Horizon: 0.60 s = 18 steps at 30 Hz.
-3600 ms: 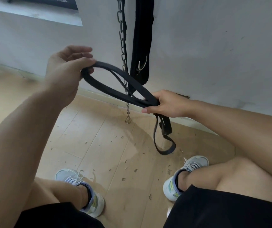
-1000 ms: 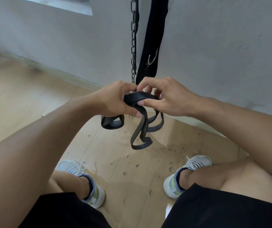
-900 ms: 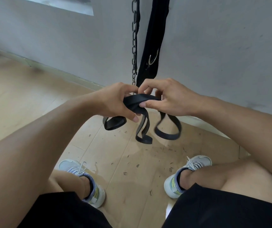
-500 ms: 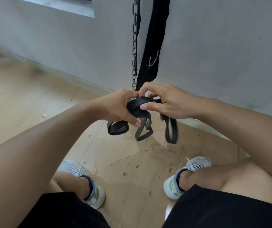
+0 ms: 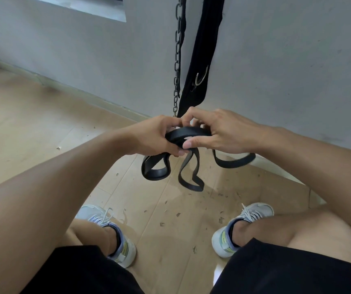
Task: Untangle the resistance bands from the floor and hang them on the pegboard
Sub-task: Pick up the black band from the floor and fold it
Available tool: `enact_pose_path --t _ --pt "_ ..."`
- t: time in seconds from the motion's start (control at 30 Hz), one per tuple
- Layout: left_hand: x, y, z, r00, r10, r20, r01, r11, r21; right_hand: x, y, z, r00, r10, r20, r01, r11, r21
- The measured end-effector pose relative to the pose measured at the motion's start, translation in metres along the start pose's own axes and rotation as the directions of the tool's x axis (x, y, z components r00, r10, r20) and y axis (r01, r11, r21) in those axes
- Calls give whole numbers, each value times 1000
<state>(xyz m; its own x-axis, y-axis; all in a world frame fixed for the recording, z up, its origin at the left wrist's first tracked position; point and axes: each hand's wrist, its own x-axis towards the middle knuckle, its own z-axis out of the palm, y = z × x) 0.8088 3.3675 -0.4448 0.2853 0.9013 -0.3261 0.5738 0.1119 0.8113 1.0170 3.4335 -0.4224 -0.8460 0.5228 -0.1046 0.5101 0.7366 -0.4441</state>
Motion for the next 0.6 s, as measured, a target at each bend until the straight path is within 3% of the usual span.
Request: enact_pose_path --t 0.2,0.6 --pt "-2 3 -2 999 -39 9 39 998 -48 1 8 2 995 91 33 -94 984 150" --pt "-6 16 -14 991 31 -129 -5 980 200 -3 14 -10 978 207 38 -209 945 253"
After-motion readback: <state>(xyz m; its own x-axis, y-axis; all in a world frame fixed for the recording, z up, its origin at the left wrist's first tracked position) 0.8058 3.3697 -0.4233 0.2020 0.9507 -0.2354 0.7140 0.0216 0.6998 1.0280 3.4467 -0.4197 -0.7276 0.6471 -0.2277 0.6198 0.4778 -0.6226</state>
